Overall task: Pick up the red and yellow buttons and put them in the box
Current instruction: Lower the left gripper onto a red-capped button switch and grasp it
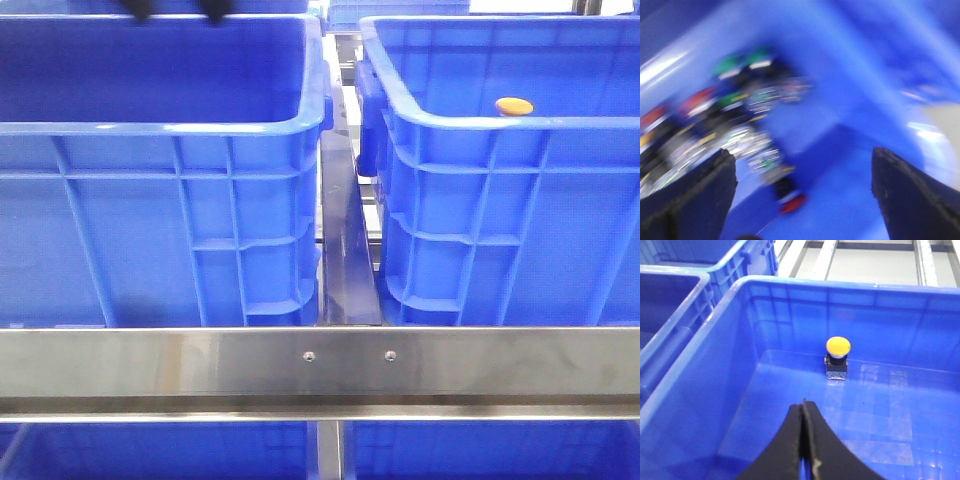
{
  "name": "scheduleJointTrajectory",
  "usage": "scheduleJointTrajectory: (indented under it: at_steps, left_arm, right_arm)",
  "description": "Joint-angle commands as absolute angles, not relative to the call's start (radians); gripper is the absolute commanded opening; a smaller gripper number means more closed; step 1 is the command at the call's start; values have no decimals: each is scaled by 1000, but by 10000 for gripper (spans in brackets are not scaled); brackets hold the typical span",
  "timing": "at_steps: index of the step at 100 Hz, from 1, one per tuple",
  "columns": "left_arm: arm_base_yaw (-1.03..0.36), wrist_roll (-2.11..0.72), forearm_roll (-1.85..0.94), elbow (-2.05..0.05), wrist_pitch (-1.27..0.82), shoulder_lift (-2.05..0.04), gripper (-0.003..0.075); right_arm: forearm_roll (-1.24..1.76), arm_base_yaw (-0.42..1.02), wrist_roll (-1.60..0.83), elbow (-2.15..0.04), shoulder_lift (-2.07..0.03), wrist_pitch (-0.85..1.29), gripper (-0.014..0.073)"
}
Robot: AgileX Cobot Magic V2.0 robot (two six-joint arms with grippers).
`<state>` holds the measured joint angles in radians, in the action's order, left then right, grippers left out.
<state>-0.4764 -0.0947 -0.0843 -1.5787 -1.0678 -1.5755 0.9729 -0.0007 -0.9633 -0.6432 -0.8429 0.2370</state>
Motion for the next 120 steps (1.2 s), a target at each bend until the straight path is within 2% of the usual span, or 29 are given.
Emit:
scheduleJointTrajectory:
  at_steps: [1, 18, 84, 120]
  left_arm:
    - [-408, 20, -81, -1611, -1028, -1537, 512]
    - [-308, 203, -116, -1611, -1050, -1560, 512]
    - [-321, 195, -241, -1611, -959, -1849, 512]
    - [-321, 195, -236, -1614, -915, -1892, 512]
  right_arm:
    - [994, -8, -975, -663, -818, 215, -60]
    - [1006, -8, -975, -662, -818, 233, -60]
    - [1014, -8, -975, -662, -819, 251, -60]
    - [1014, -8, -975, -662, -819, 251, -60]
